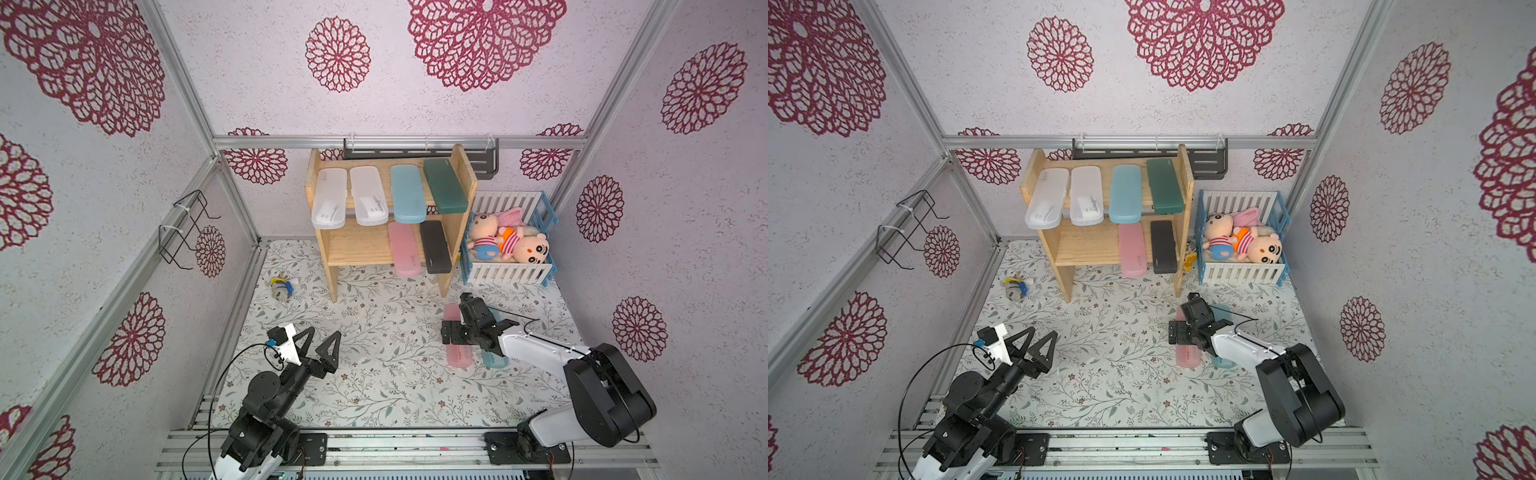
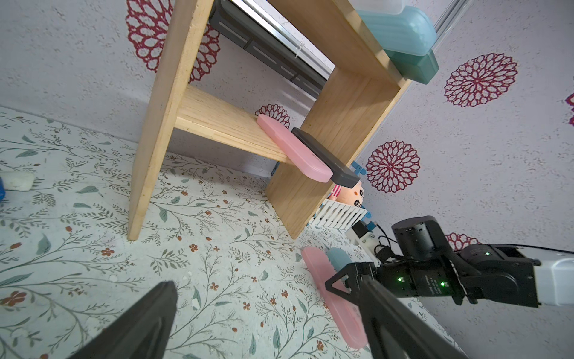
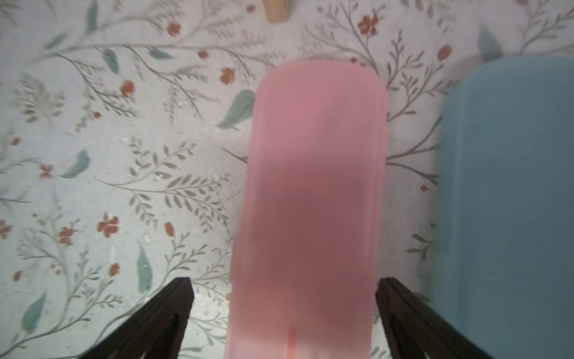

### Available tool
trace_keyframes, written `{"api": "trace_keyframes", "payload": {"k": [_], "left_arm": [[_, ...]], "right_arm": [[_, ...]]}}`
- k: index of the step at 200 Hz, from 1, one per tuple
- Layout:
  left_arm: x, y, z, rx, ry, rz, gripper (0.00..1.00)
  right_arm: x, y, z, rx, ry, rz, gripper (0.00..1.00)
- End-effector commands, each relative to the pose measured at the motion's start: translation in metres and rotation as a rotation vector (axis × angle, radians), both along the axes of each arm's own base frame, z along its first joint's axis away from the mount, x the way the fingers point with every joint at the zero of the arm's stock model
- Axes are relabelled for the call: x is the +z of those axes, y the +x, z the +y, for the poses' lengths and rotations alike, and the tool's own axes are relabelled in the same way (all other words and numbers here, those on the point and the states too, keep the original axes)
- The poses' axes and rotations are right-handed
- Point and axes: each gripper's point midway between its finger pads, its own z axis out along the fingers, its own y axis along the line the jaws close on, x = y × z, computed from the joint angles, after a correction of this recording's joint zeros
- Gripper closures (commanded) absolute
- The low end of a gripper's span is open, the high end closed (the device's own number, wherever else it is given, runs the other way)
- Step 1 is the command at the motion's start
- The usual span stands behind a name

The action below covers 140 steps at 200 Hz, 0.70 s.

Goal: Remove the pencil cases from the shelf
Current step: Place the pencil case at the center of the board, then pick up the pencil case from the shelf.

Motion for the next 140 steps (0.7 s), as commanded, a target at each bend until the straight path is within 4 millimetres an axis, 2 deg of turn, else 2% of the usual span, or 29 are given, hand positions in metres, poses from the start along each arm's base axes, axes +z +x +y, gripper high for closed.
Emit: {"api": "trace_keyframes", "payload": {"k": [1, 49, 71, 90, 112, 127, 140], "left_arm": [[0.006, -0.001, 0.000, -0.001, 0.008, -0.013, 0.03], [0.005, 0.009, 0.004, 0.045, -0.024, 0.022, 0.03], [0.015, 0.020, -0.002, 0.043, -0.089, 0.038, 0.03], [0.022, 0.036, -0.023, -0.020, -0.219, 0.092, 0.03], [0.033, 0.056, -0.060, -0.153, -0.357, 0.174, 0.03], [0.033, 0.073, -0.080, -0.198, -0.373, 0.243, 0.03], [0.036, 0.086, -0.092, -0.217, -0.385, 0.268, 0.03]], "right_arm": [[0.055, 0.013, 0.018, 0.044, 0.104, -0.158, 0.01], [0.085, 0.001, 0.041, 0.089, 0.218, -0.224, 0.01], [0.101, 0.001, 0.047, 0.079, 0.267, -0.258, 0.01], [0.124, 0.001, 0.050, 0.069, 0.336, -0.310, 0.01], [0.145, -0.001, 0.051, 0.070, 0.387, -0.362, 0.01], [0.142, -0.002, 0.055, 0.076, 0.403, -0.346, 0.01], [0.129, -0.004, 0.060, 0.081, 0.418, -0.311, 0.01]]}}
